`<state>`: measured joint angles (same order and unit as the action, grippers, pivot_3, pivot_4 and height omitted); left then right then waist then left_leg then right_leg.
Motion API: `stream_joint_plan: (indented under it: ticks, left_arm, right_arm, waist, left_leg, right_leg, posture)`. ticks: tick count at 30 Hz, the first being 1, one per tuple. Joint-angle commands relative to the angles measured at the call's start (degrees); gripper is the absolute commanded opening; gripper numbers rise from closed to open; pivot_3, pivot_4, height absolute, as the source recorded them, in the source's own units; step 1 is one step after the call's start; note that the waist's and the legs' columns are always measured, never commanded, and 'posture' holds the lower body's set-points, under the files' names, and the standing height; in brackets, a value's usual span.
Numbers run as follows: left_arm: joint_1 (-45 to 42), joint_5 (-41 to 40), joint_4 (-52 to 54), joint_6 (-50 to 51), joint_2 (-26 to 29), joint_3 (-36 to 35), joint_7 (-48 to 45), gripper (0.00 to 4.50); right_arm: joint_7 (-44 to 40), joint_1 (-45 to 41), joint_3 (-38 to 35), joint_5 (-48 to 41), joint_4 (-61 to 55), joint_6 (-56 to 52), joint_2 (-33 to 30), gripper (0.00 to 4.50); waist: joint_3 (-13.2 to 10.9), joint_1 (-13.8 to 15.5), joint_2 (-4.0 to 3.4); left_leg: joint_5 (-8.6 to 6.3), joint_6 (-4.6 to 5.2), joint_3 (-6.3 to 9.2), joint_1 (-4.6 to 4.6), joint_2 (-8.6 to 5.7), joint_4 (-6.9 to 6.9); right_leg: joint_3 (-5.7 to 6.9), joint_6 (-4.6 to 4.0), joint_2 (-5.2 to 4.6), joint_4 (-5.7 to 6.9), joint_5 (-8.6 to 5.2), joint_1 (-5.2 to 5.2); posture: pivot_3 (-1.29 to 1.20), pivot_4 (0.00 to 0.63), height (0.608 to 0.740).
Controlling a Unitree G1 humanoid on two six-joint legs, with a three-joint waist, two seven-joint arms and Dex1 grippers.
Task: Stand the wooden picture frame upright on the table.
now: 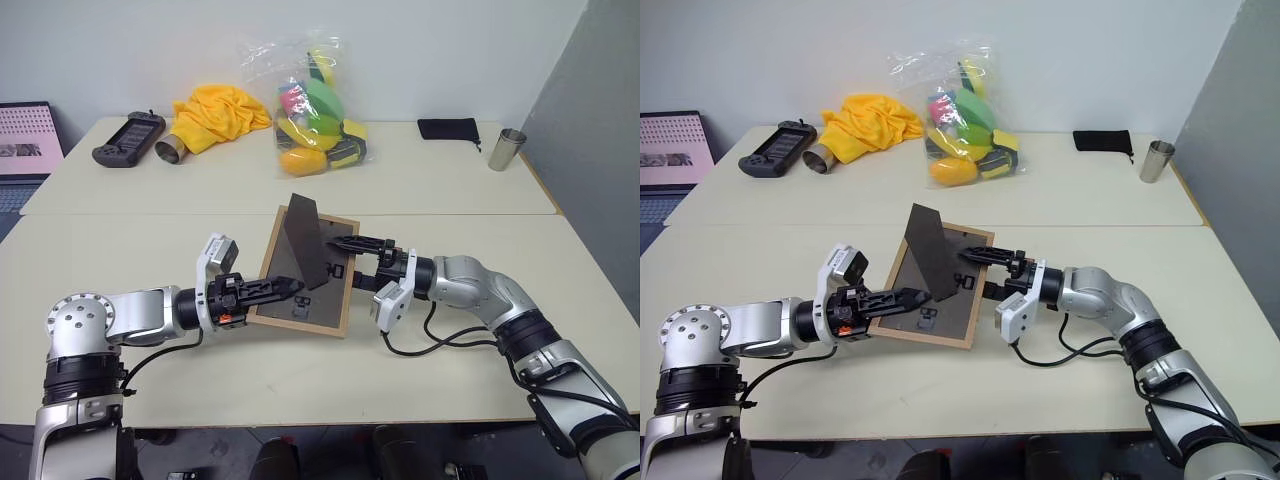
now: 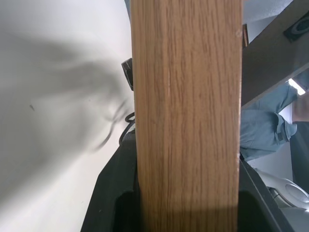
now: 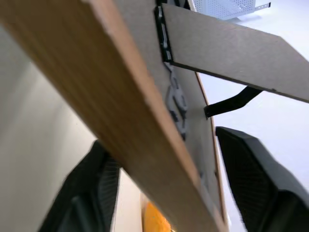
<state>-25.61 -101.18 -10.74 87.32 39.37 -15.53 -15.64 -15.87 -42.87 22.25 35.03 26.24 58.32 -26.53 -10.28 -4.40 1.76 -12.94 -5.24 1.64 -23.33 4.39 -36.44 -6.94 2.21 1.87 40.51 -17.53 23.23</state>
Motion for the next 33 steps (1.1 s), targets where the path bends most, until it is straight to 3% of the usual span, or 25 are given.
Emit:
stream_joint_plan:
  ticks: [1, 4, 11, 16, 20, 24, 27, 30, 33]
  left_arm:
    - [1.36, -6.38, 3.18, -3.47, 2.06, 2.16, 2.55, 2.46]
    - [2.16, -8.66, 3.96, -5.38, 3.25, 3.91, 3.65, 3.14]
    - [2.33, -8.39, 5.17, -8.42, 5.35, 4.51, 2.95, 4.44]
    - [1.03, -5.68, 1.36, -11.17, 8.99, 0.17, 1.21, 4.50]
    - [2.56, 0.63, 2.26, -14.10, 13.42, -5.31, -1.85, 4.50]
    - [8.23, 13.12, 16.75, -18.59, 17.97, -8.47, -6.79, 4.50]
    - [12.94, 20.95, 27.95, -24.33, 17.34, -10.20, -6.67, 4.50]
    - [16.82, 29.39, 34.42, -29.79, 15.85, -9.42, -6.79, 4.50]
    - [20.80, 39.86, 39.37, -35.97, 15.52, -6.50, -8.13, 4.50]
  right_arm:
    - [1.16, -1.65, -0.98, -2.02, -0.71, 1.17, -0.27, 2.11]
    - [0.84, -1.54, -1.25, -3.25, -1.02, 1.37, -0.55, 1.41]
    - [0.22, -1.50, -1.81, -5.58, -0.41, 1.30, -1.25, 1.34]
    - [-1.95, -0.42, -1.69, -9.78, -0.73, 0.88, -2.35, 1.34]
    - [-9.50, 1.37, -0.91, -21.97, -1.26, -4.51, -2.28, 1.34]
    - [-25.25, 3.91, -1.25, -42.24, -7.77, -28.30, 0.84, 1.34]
    - [-30.35, 2.92, -3.22, -55.44, -13.85, -52.38, 4.03, 1.34]
    - [-32.37, 0.66, -5.37, -62.71, -16.13, -69.23, 6.41, 1.34]
    - [-35.37, -3.60, -6.02, -65.88, -10.54, -82.45, 9.01, 1.34]
  waist:
    - [0.00, 0.01, 0.00]
    - [0.00, 0.06, 0.00]
    - [0.00, 0.08, 0.00]
    - [-0.01, 0.04, 0.01]
    - [-0.02, -0.01, 0.02]
    - [-0.05, -0.22, 0.06]
    - [-0.15, -0.17, -0.03]
    - [-0.16, 0.02, -0.06]
    - [-0.17, -0.16, -0.07]
  left_leg:
    - [0.00, 0.00, 0.00, 0.01, 0.00, 0.00]
    - [-0.02, 0.04, 0.00, 0.02, 0.00, -0.01]
    - [-0.06, 0.11, -0.02, 0.06, -0.04, -0.06]
    - [-0.07, 0.12, -0.02, 0.06, -0.04, -0.07]
    - [-0.07, 0.13, -0.02, 0.08, -0.05, -0.07]
    - [-0.07, 0.12, -0.03, 0.08, -0.02, -0.05]
    - [-0.06, 0.10, -0.05, 0.09, 0.05, -0.03]
    - [-0.02, 0.03, -0.04, 0.13, 0.07, -0.03]
    - [-0.07, 0.12, -0.14, 0.20, 0.07, 0.03]
  right_leg:
    - [-0.01, 0.00, 0.00, 0.02, 0.00, 0.00]
    - [0.00, 0.00, 0.00, 0.05, 0.00, 0.00]
    - [-0.05, -0.02, 0.00, 0.11, -0.02, 0.00]
    - [-0.04, -0.04, 0.01, 0.13, -0.03, 0.00]
    - [-0.04, -0.08, 0.01, 0.16, -0.06, 0.00]
    - [-0.04, -0.11, 0.00, 0.17, -0.07, 0.00]
    - [-0.04, -0.12, -0.02, 0.21, -0.08, -0.01]
    - [0.01, -0.21, 0.02, 0.28, -0.13, 0.00]
    - [-0.07, -0.22, 0.08, 0.26, -0.15, 0.01]
  posture:
    - [0.00, 0.150, 0.740]
    - [0.00, 0.150, 0.740]
    - [0.00, 0.150, 0.740]
    - [0.00, 0.150, 0.740]
    - [0.00, 0.150, 0.740]
    - [0.00, 0.150, 0.740]
    - [0.00, 0.150, 0.740]
    - [0.00, 0.150, 0.740]
    - [0.00, 0.150, 0.740]
